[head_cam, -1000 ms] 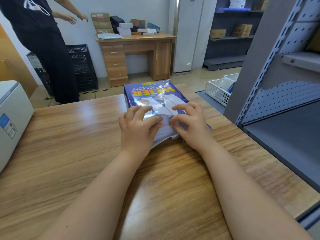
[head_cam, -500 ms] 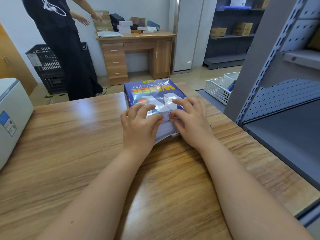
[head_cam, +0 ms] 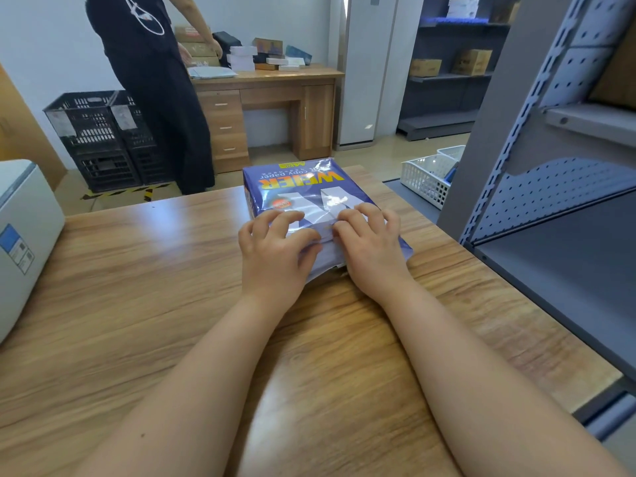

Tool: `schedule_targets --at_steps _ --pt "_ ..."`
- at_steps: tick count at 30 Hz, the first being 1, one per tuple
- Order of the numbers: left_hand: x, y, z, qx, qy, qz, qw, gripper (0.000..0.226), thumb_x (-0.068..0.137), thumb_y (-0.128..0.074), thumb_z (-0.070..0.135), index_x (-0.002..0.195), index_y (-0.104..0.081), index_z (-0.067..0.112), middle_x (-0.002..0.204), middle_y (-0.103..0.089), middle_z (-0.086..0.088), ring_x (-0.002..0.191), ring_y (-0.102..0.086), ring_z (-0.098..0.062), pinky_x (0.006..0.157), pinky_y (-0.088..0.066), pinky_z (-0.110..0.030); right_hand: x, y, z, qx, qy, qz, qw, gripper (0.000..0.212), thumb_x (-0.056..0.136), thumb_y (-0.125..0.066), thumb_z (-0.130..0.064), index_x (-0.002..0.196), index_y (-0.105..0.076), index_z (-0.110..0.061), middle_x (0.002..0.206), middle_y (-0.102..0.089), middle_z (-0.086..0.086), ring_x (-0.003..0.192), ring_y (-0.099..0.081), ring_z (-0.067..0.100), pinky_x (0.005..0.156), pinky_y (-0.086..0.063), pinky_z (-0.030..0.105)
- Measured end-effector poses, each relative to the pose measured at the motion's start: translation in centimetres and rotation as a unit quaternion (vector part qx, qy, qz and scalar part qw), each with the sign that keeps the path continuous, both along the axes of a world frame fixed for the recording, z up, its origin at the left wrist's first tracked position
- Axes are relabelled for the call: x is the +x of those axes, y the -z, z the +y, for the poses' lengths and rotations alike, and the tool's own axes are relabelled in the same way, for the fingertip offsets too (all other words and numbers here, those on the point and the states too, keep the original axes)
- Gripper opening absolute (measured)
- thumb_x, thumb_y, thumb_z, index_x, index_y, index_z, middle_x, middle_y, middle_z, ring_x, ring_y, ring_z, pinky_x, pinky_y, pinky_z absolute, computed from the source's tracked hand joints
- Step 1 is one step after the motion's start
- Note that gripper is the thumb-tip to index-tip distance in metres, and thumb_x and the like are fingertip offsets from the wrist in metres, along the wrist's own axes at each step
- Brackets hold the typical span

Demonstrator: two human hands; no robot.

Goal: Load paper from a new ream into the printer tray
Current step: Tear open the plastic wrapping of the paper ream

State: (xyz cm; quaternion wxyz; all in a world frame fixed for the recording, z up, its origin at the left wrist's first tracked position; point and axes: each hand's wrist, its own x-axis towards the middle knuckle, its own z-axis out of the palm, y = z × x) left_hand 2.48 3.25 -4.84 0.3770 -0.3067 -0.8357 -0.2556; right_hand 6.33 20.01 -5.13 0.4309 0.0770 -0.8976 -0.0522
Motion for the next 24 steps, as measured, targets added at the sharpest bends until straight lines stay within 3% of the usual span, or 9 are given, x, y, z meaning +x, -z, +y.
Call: schedule_targets --at_steps 3,16,24 --pt "0.05 -0.08 -0.12 -0.003 -0.002 -0.005 1.000 0.005 0.077 -0.074 0.030 0.081 -0.073 0.028 0.112 -0.068 0.001 0.109 -0.051 -0.028 0.086 -0.038 -0.044 -0.08 -0.01 -0.45 -0.015 0.019 -0.004 1.000 0.022 0.076 -0.043 -0.003 0.086 -0.062 -0.009 0.106 -0.066 0.007 0.107 -0.042 0.028 0.084 -0.027 0.041" --pt "0.34 -0.35 -0.28 -0.022 -0.001 -0.023 1.000 0.007 0.075 -0.074 0.034 0.079 -0.075 0.029 0.112 -0.069 -0.002 0.108 -0.054 -0.033 0.087 -0.037 -0.045 0.08 0.51 -0.28 -0.007 0.011 0.019 1.000 0.019 0.074 -0.045 -0.003 0.087 -0.058 -0.009 0.108 -0.054 0.007 0.107 -0.043 0.029 0.084 -0.027 0.041" --pt "0.60 -0.29 -0.31 -0.048 -0.010 0.025 0.998 0.005 0.072 -0.075 0.031 0.075 -0.075 0.026 0.115 -0.069 -0.002 0.108 -0.051 -0.030 0.087 -0.034 -0.044 0.60 0.41 -0.26 -0.010 0.002 0.046 0.999 0.018 0.074 -0.046 -0.002 0.083 -0.060 -0.009 0.100 -0.066 0.007 0.104 -0.043 0.027 0.082 -0.027 0.040"
